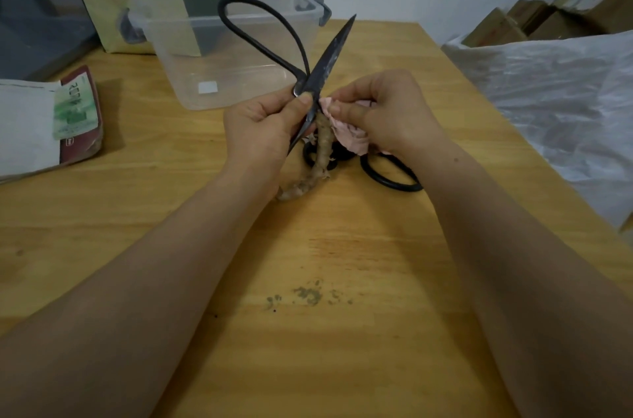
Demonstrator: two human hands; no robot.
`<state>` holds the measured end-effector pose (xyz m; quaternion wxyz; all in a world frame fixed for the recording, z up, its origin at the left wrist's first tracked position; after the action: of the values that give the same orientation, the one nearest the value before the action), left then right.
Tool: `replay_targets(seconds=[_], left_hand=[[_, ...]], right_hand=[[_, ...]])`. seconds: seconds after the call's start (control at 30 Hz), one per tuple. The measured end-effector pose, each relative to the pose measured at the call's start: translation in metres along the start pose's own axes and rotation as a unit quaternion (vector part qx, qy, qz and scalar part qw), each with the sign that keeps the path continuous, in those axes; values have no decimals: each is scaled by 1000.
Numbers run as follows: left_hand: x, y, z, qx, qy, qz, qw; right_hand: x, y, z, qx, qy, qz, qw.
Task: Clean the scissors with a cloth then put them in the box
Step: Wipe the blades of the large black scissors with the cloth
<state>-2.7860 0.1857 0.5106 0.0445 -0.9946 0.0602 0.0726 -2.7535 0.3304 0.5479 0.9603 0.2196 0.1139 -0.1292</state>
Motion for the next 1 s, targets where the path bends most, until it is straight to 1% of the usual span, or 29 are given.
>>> replay_targets(seconds=[0.17,0.23,0.3,0.33,0.37,0.43,0.57,0.7,0.77,0.87,0.9,0.93,1.0], left_hand=[[1,0,-1,7,10,1,1000],[0,2,-3,0,6,-8,1000],[0,3,-4,-4,6,-14,1000],[0,3,-4,-5,6,-16,1000],[1,2,-3,-5,6,-17,1000],[2,1,-4,-3,3,-13,1000],[1,1,-4,2,-4,-15,1000],[1,-1,-3,-2,-5,-12,1000],[0,2,-1,-1,6,-24,1000],[0,5,2,-3,21,-35,999],[0,6,2,-6,23,-36,999],[0,6,1,-8,23,-36,999],[0,6,0,-6,19,-31,999]], right_hand=[[4,6,-15,84,-22,38,995],[6,14,-9,97,5,-1,995],[7,27,1,39,36,-74,996],[9,31,8,10,56,-98,994],[10,29,15,13,82,-111,990],[12,16,23,54,121,-108,985],[8,-2,20,79,143,-87,983],[7,-5,17,122,143,-40,981],[6,-6,14,170,129,-9,977],[3,-8,-1,258,66,44,963],[3,-6,-2,260,64,39,963],[5,-4,3,238,84,16,967],[9,1,20,166,149,-50,974]])
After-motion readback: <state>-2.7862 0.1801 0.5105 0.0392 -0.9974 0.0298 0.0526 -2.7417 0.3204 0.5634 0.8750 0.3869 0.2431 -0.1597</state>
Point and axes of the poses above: each hand's wrist, its own x-axis away from the middle knuckle, its own y-axis out of the back of the hand, z = x × y, the point moved 9 cm from there along -x, towards the middle knuckle, and after that the axes turned 9 degrees about -x, right-handed, at the moved point
